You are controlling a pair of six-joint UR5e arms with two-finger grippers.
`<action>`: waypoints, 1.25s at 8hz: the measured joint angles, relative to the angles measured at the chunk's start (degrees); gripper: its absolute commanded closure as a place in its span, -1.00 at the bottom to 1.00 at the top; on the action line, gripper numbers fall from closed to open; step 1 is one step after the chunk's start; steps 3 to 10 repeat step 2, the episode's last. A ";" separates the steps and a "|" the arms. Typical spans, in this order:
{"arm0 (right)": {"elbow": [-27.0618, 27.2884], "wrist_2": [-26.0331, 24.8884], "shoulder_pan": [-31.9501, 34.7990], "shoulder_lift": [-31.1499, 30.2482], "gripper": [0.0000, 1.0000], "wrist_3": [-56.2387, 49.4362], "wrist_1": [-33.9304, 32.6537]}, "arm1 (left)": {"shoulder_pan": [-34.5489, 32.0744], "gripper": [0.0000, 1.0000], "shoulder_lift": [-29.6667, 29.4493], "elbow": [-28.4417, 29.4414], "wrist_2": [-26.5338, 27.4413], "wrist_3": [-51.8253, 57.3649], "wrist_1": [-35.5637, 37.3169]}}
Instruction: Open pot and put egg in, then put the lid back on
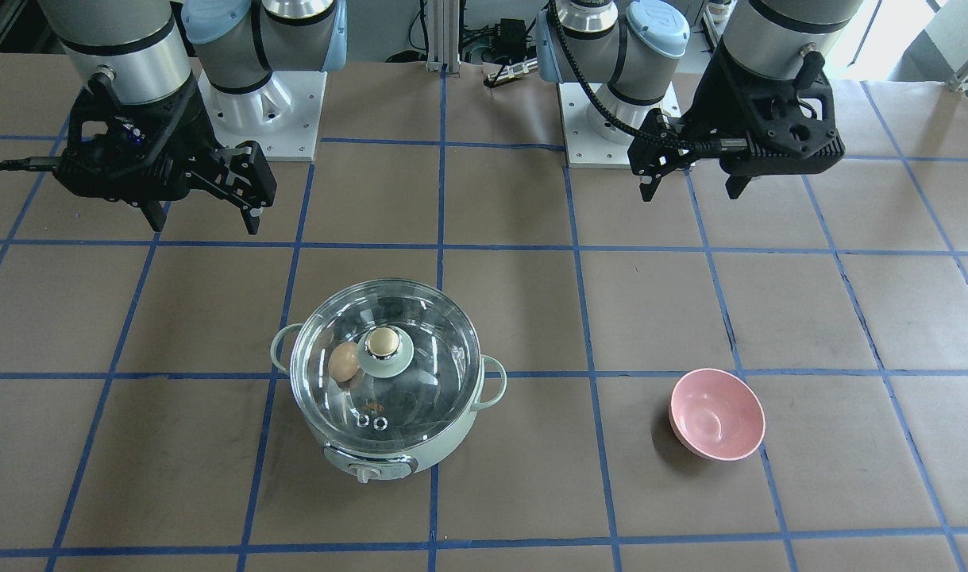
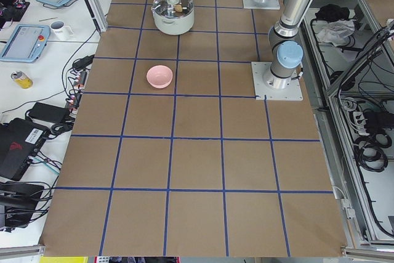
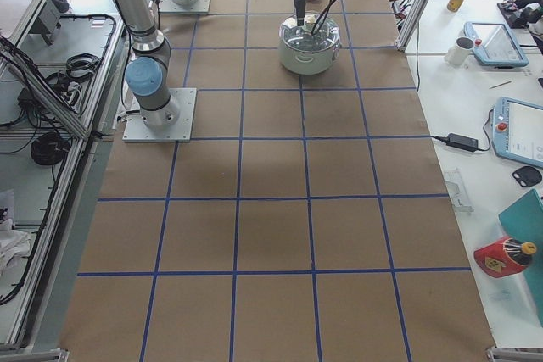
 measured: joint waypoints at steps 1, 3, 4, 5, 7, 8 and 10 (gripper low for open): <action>0.06 0.04 0.01 -0.06 -1.00 0.00 0.10 | 0.01 -1.00 0.00 0.00 0.01 0.13 0.02; 0.09 0.27 0.02 -0.17 -1.00 0.03 0.11 | 0.02 -1.00 0.00 0.00 0.00 0.20 0.05; 0.09 0.27 0.02 -0.17 -1.00 0.03 0.11 | 0.02 -1.00 0.00 0.00 0.00 0.20 0.05; 0.09 0.27 0.02 -0.17 -1.00 0.03 0.11 | 0.02 -1.00 0.00 0.00 0.00 0.20 0.05; 0.09 0.27 0.02 -0.17 -1.00 0.03 0.11 | 0.02 -1.00 0.00 0.00 0.00 0.20 0.05; 0.09 0.27 0.02 -0.17 -1.00 0.03 0.11 | 0.02 -1.00 0.00 0.00 0.00 0.20 0.05; 0.09 0.27 0.02 -0.17 -1.00 0.03 0.11 | 0.02 -1.00 0.00 0.00 0.00 0.20 0.05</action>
